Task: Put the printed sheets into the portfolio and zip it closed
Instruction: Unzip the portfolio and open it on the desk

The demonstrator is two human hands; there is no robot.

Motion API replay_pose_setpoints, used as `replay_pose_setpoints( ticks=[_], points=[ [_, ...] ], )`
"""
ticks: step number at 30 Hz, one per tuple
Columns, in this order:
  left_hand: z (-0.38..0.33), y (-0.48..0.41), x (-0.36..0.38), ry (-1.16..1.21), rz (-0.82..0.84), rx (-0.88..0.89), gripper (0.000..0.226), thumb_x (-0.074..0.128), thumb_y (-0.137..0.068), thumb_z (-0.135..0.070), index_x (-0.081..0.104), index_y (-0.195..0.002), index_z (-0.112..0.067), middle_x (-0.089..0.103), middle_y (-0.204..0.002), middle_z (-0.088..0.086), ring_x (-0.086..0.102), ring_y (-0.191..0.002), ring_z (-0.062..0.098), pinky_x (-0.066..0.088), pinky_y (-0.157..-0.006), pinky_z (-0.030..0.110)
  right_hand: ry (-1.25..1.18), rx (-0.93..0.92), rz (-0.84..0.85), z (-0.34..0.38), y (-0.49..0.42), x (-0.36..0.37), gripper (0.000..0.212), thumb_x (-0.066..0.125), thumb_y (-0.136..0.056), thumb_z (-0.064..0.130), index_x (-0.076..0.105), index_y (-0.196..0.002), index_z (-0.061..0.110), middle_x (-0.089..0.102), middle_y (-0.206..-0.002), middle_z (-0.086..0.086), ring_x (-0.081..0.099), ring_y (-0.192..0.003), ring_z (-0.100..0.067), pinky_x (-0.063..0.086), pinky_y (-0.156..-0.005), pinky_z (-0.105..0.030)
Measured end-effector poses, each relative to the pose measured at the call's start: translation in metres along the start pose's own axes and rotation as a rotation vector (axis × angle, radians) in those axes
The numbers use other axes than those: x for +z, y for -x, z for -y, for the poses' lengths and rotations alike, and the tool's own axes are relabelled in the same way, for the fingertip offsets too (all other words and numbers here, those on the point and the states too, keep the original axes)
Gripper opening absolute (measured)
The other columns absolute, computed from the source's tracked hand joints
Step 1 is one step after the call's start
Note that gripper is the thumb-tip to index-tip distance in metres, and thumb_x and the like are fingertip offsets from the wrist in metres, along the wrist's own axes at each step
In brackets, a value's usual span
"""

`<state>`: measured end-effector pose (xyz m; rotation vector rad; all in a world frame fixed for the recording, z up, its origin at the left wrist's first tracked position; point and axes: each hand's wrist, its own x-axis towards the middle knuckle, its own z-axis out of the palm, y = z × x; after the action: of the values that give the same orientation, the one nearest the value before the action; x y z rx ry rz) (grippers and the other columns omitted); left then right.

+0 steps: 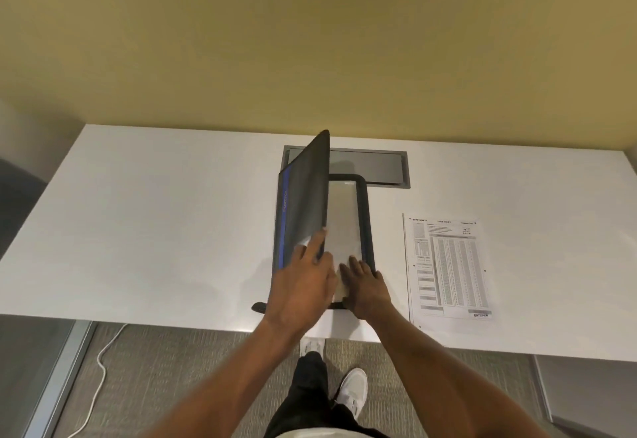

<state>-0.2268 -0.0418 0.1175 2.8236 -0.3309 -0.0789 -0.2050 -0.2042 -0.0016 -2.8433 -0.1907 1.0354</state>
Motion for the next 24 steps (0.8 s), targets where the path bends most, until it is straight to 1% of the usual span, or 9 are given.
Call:
replay_pose_setpoints(
  ticks=[3,6,7,9,11,13,14,20,24],
  points=[
    [0.013,-0.011,-0.027,-0.043,-0.051,-0.067,0.021,0.058,-0.102,-0.024,0.076,-0.103,-0.014,0.045,-0.162,-0.005,0.057,-0.130,0.019,0.063,-0.070,0.035,0.044,-0.002,0.019,0.002,-0.005,-0.002,0.085,0.060,-0.099,0.035,0.006,-0.163,0.024,-0.002,-0.173,-0.003,0.005,-0.159,-0.029,0.019,-0.127,-0.052],
    [0.034,-0.020,-0.047,-0.018,-0.080,-0.134,0.019,0.064,-0.096,-0.010,0.080,-0.105,-0.014,0.054,-0.156,-0.005,0.057,-0.128,0.024,0.063,-0.073,0.040,0.031,-0.003,0.032,0.002,-0.008,-0.005,0.082,0.063,-0.097,0.035,0.014,-0.162,0.024,0.003,-0.172,-0.002,0.009,-0.158,-0.028,0.023,-0.125,-0.053],
    [0.044,-0.022,-0.051,0.004,-0.095,-0.159,0.023,0.064,-0.094,-0.008,0.080,-0.110,-0.016,0.056,-0.154,-0.004,0.057,-0.127,0.024,0.063,-0.076,0.042,0.012,-0.004,0.031,0.002,-0.010,-0.004,0.080,0.063,-0.097,0.035,0.016,-0.161,0.025,0.003,-0.172,-0.001,0.009,-0.158,-0.027,0.024,-0.125,-0.053],
    [0.066,-0.026,-0.059,0.076,-0.143,-0.212,0.030,0.062,-0.095,-0.008,0.077,-0.119,-0.016,0.059,-0.151,0.001,0.060,-0.128,0.028,0.060,-0.092,0.045,-0.003,0.002,0.040,0.001,-0.012,-0.006,0.079,0.062,-0.098,0.033,0.016,-0.161,0.026,0.002,-0.172,0.001,0.009,-0.158,-0.026,0.025,-0.124,-0.052],
    [0.092,-0.029,-0.063,0.143,-0.218,-0.268,0.032,0.059,-0.096,-0.004,0.075,-0.123,-0.012,0.063,-0.145,0.005,0.063,-0.125,0.029,0.053,-0.104,0.037,-0.014,0.001,0.037,0.001,-0.015,-0.005,0.077,0.060,-0.098,0.032,0.017,-0.161,0.026,0.003,-0.172,0.002,0.011,-0.158,-0.025,0.029,-0.123,-0.051],
    [0.118,-0.029,-0.065,0.148,-0.280,-0.325,0.036,0.057,-0.095,0.005,0.072,-0.126,-0.005,0.065,-0.137,0.008,0.067,-0.117,0.030,0.044,-0.101,0.026,-0.017,-0.003,0.021,0.001,-0.015,-0.004,0.075,0.060,-0.098,0.032,0.020,-0.160,0.026,0.006,-0.171,0.003,0.014,-0.157,-0.024,0.033,-0.120,-0.049],
    [0.132,-0.029,-0.066,0.146,-0.301,-0.352,0.038,0.056,-0.094,0.009,0.069,-0.128,-0.002,0.065,-0.134,0.010,0.067,-0.114,0.031,0.043,-0.099,0.025,-0.019,-0.006,0.007,0.001,-0.017,-0.004,0.074,0.061,-0.097,0.032,0.022,-0.160,0.026,0.008,-0.171,0.002,0.016,-0.156,-0.024,0.035,-0.118,-0.048],
    [0.205,-0.019,-0.049,0.130,-0.295,-0.585,0.041,0.057,-0.093,0.009,0.065,-0.132,0.002,0.066,-0.131,0.019,0.065,-0.114,0.042,0.055,-0.102,0.051,-0.073,-0.011,-0.035,0.001,-0.021,0.000,0.071,0.064,-0.095,0.028,0.028,-0.157,0.026,0.014,-0.169,0.002,0.018,-0.155,-0.023,0.041,-0.114,-0.045],
    [0.234,-0.015,-0.025,0.118,-0.290,-0.642,0.028,0.071,-0.092,-0.004,0.070,-0.120,0.000,0.072,-0.119,0.016,0.069,-0.102,0.042,0.058,-0.093,0.053,-0.061,-0.008,-0.024,0.003,-0.025,0.003,0.073,0.063,-0.096,0.028,0.025,-0.158,0.025,0.010,-0.171,0.001,0.013,-0.157,-0.026,0.040,-0.115,-0.046]
  ],
)
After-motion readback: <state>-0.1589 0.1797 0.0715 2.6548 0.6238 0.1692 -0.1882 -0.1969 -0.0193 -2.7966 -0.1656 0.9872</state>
